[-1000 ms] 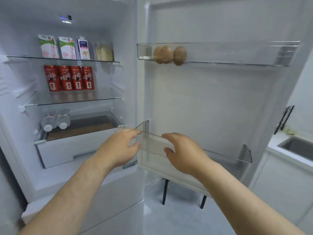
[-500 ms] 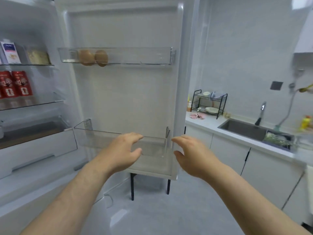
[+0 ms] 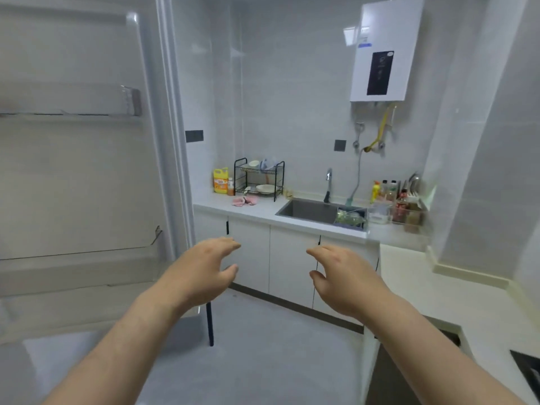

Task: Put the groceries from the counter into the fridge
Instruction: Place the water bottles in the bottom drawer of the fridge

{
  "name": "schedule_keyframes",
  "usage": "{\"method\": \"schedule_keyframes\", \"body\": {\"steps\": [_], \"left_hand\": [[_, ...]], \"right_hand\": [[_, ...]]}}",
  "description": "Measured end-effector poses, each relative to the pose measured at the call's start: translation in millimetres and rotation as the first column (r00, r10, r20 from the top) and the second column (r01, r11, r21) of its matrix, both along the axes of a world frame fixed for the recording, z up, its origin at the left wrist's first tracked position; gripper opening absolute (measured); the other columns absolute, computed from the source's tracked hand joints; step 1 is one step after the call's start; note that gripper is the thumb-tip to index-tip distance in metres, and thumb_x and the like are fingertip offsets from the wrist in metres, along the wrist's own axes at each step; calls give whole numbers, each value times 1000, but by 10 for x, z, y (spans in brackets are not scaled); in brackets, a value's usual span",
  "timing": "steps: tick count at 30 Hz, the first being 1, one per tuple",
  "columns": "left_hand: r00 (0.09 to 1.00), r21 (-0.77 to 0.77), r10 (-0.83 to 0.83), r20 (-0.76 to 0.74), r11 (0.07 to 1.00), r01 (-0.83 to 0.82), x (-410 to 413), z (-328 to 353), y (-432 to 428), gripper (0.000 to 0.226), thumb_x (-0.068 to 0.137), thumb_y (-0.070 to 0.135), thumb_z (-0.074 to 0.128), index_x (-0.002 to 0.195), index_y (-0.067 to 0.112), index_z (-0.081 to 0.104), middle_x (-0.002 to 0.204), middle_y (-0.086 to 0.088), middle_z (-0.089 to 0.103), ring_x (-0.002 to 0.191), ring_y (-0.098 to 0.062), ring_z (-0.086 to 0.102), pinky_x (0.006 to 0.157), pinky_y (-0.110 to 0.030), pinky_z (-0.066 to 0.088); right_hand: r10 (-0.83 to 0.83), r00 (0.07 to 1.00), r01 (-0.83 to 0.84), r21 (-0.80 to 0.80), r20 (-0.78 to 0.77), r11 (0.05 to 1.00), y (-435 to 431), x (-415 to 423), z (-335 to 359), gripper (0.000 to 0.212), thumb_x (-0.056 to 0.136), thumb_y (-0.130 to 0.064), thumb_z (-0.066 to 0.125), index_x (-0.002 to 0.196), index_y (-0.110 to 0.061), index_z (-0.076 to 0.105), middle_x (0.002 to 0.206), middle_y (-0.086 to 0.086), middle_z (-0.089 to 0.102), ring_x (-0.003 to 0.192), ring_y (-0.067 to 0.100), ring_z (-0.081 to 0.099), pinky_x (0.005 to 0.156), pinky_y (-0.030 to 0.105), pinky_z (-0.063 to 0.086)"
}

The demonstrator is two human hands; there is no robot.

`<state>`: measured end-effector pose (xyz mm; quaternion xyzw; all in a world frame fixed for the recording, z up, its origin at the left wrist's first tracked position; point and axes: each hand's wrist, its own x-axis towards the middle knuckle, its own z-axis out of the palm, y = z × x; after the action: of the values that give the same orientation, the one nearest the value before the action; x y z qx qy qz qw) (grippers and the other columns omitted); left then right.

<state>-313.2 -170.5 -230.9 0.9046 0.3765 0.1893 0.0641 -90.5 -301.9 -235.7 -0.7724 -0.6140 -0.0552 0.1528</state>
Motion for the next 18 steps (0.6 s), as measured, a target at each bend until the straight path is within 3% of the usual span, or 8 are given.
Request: {"method": "schedule_keyframes", "body": {"steps": [10,18], "left_hand": [[967,-19,-255,-24,967,254,1145,9,-56,51,97,37,53,146,32,42,154,13,37,141,-6,32,114,-26,25],[846,-50,-532,-40,846,530,2461,-122,-116,45,97,36,54,142,33,47,152,14,39,139,-6,36,113,-26,30]], "right_hand": [[-241,970,241,-14,-14,970,-684,731,-74,44,100,-30,45,144,-25,43,142,-7,50,129,17,46,107,29,40],[-487,872,485,-56,-45,873,-1112,1402,-223,48,101,-32,43,148,-26,36,148,-9,43,136,16,38,111,30,34]]}}
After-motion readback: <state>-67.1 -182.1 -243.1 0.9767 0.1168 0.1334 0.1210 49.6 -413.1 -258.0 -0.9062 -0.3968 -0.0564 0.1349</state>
